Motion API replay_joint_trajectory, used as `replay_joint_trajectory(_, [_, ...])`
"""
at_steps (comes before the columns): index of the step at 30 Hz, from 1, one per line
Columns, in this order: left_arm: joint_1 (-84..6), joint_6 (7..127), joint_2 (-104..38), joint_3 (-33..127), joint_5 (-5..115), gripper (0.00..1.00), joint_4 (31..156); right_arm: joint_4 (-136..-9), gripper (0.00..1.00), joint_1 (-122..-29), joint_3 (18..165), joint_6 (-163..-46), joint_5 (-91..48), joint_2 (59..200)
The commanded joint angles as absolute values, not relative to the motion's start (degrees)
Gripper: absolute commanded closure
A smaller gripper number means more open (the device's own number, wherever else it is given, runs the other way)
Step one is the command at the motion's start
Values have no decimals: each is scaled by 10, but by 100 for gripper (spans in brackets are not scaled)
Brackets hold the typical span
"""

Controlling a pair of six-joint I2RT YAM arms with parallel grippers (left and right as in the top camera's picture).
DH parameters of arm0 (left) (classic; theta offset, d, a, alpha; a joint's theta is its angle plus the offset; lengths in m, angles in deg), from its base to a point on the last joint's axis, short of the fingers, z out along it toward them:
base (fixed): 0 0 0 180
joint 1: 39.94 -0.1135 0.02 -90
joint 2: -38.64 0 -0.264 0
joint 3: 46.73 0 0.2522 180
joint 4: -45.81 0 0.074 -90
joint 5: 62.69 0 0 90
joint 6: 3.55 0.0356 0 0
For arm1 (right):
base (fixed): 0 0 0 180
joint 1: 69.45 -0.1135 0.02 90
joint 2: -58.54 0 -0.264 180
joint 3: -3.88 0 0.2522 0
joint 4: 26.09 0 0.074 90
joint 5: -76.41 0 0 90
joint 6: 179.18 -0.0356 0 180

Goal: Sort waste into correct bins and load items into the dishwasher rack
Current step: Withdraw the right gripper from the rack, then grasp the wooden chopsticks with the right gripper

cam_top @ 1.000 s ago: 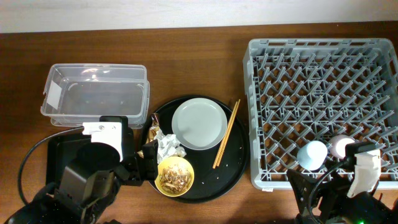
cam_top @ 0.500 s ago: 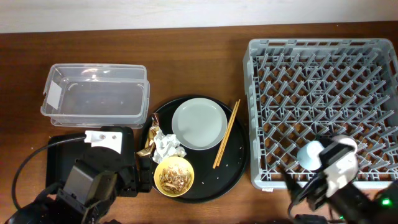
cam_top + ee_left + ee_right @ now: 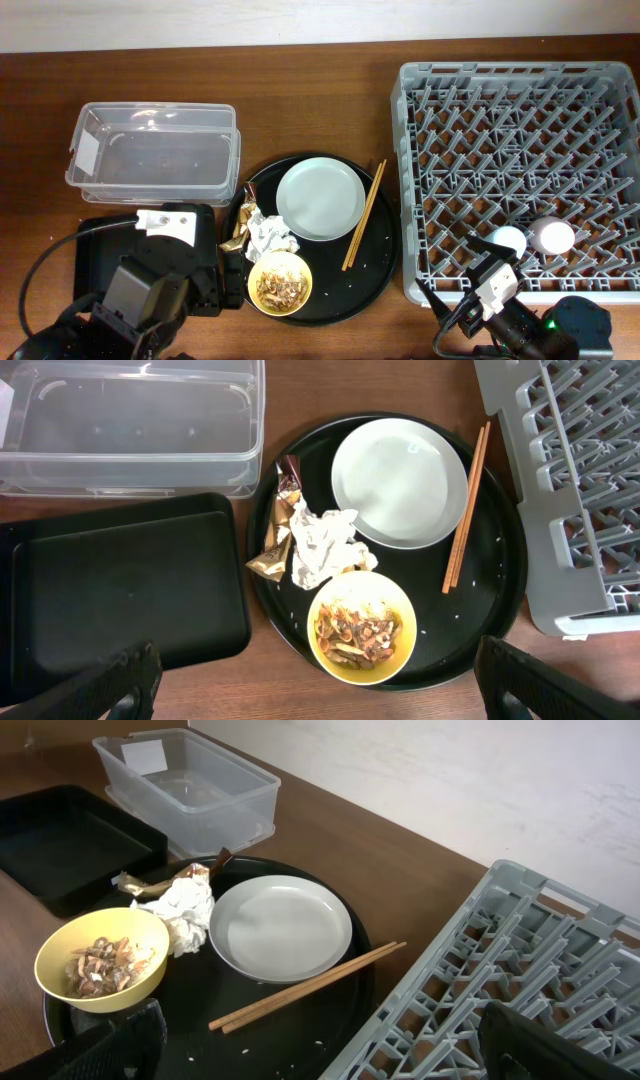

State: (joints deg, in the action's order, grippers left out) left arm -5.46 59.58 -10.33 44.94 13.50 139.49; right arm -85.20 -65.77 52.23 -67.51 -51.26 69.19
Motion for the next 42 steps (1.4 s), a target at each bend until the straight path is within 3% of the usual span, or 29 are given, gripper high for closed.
replay_joint_trajectory(1, [-55,591,-102,454,129,0,1394,-847,2,-662,524,-671,-524,686])
replay_joint_trajectory(5, [-55,591,-101,454,129,0,1403,-837,2,-662,551,-687,-554,686])
replay_joint_trajectory(9, [-55,591,-102,454,129,0,1403,-886,2,-662,659,-818,-554,686])
replay_joint_trajectory(11, [-55,591,-102,454,129,0,1403,-929,1,-662,691,-826,-554,686])
replay_joint_trajectory(14, [-55,591,-102,454,129,0,1403,-890,2,-662,691,-829,-586,686])
replay_joint_trajectory(15, [-55,591,-102,454,129,0,1403,-885,2,-662,696,-908,-551,704])
replay_joint_trajectory(17, [-55,591,-102,454,129,0,1403,-924,2,-662,729,-948,-561,792])
replay_joint_trajectory(20, [-55,591,-102,454,129,0,1403,-1140,2,-665,900,-910,-565,1088])
replay_joint_trajectory(22, [-55,591,-102,454,129,0,1403,-1157,2,-665,925,-929,-601,1196])
replay_joint_trajectory(23, [-55,591,-101,454,129,0,1403,-1158,14,-680,925,-907,-606,1284])
replay_joint_trajectory(25, [-55,591,-102,454,129,0,1403,-1145,13,-770,925,-949,-469,1323])
replay_joint_trajectory(27, [-55,591,-102,454,129,0,1403,-1100,12,-959,925,-1101,-238,1329])
replay_joint_trajectory(28, [-55,591,-102,454,129,0,1403,-1072,6,-1056,925,-1193,-122,1338])
replay_joint_trajectory(30, [-55,591,-101,454,129,0,1403,-993,6,-1125,925,-1215,-113,1348])
replay_joint_trajectory(31, [-55,591,-101,454,129,0,1403,-962,14,-1124,925,-1234,-109,1360])
replay_joint_trajectory(32, [-55,591,-102,454,129,0,1403,-952,29,-1112,925,-1256,-108,1382])
replay_joint_trajectory(33, [-55,591,-101,454,129,0,1403,-948,36,-1106,924,-1268,-107,1419])
replay_joint_trajectory(34, [-55,591,-101,454,129,0,1403,-949,36,-1097,924,-1270,-105,1467])
replay_joint_trajectory(36, [-55,591,-102,454,129,0,1403,-950,55,-1062,924,-1307,-138,1564])
replay_joint_trajectory(42, [-55,591,-102,454,129,0,1403,-990,71,-1038,924,-1317,-178,1700])
